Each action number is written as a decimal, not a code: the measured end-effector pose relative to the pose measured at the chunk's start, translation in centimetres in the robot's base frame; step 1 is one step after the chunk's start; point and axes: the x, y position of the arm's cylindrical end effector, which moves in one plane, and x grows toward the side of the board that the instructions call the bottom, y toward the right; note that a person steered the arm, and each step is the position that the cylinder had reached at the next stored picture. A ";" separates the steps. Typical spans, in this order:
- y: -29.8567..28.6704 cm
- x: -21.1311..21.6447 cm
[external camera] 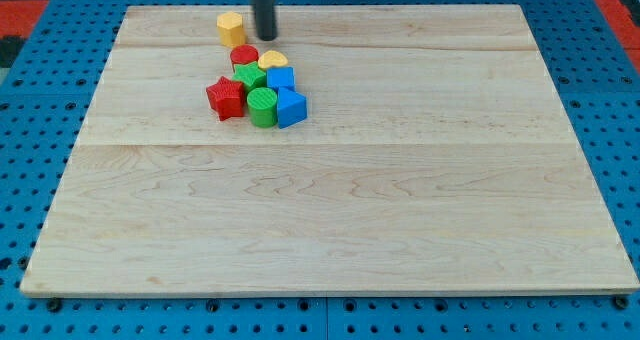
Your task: Move yellow hexagon into the green star
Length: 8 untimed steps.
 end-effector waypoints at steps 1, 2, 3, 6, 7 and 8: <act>-0.6 -3.6; -7.3 -4.0; -8.0 1.6; -13.6 2.3; -13.5 6.5; -10.8 8.3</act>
